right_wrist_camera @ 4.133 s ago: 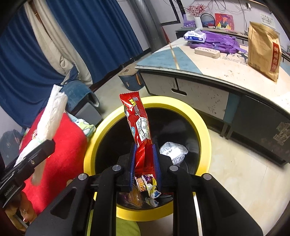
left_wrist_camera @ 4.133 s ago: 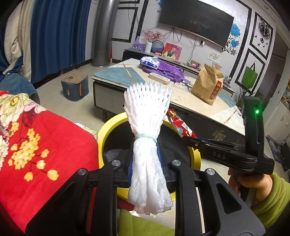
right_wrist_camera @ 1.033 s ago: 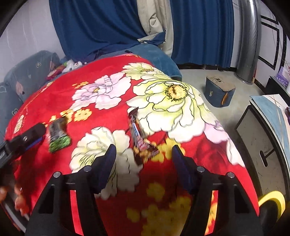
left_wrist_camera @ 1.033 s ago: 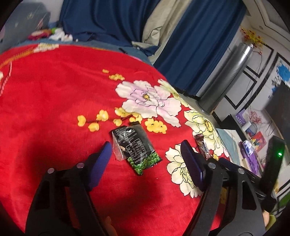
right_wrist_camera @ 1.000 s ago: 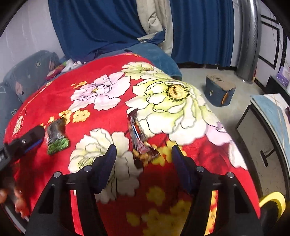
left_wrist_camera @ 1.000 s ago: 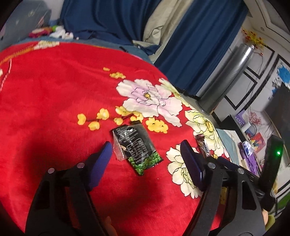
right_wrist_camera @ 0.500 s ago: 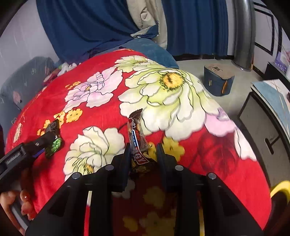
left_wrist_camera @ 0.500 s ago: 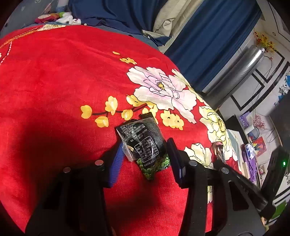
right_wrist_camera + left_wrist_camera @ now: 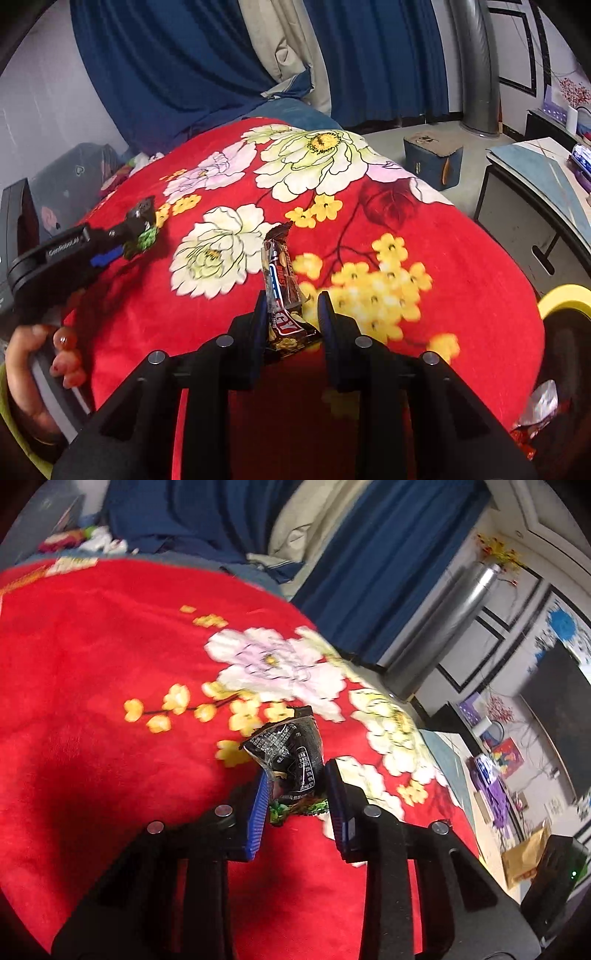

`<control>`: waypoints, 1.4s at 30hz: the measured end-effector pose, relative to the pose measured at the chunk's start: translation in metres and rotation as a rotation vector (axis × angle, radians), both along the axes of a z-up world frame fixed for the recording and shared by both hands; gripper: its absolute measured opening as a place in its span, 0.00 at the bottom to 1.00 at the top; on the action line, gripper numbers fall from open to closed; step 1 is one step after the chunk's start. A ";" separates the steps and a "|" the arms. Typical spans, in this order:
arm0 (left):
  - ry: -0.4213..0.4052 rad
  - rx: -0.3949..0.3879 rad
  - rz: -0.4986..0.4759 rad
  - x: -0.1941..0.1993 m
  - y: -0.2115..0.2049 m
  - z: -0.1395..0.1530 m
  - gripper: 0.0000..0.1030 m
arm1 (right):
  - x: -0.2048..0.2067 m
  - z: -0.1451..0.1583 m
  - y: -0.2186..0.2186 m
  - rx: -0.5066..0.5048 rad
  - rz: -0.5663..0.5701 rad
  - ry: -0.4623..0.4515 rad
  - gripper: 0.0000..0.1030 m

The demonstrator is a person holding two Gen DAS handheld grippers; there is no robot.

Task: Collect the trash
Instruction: 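Carry the black wrapper and candy bar wrapper over the yellow bin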

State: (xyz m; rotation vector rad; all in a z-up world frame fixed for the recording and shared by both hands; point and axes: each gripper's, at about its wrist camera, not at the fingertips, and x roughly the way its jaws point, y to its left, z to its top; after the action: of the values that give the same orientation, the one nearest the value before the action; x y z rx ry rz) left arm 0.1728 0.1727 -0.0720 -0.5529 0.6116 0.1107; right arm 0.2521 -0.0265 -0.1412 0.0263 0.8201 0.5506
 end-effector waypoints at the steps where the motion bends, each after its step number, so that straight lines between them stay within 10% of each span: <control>1: -0.007 0.011 -0.010 -0.001 -0.004 0.003 0.22 | -0.003 0.002 -0.002 0.002 0.001 -0.003 0.25; 42: -0.144 0.240 -0.552 -0.037 -0.216 0.037 0.22 | -0.068 0.047 -0.213 0.070 -0.378 -0.098 0.25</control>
State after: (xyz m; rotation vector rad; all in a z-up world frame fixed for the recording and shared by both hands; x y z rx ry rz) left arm 0.1359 -0.0438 -0.0351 -0.1450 0.5816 -0.3698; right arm 0.1838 -0.2391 -0.0941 0.2130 0.6787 0.2208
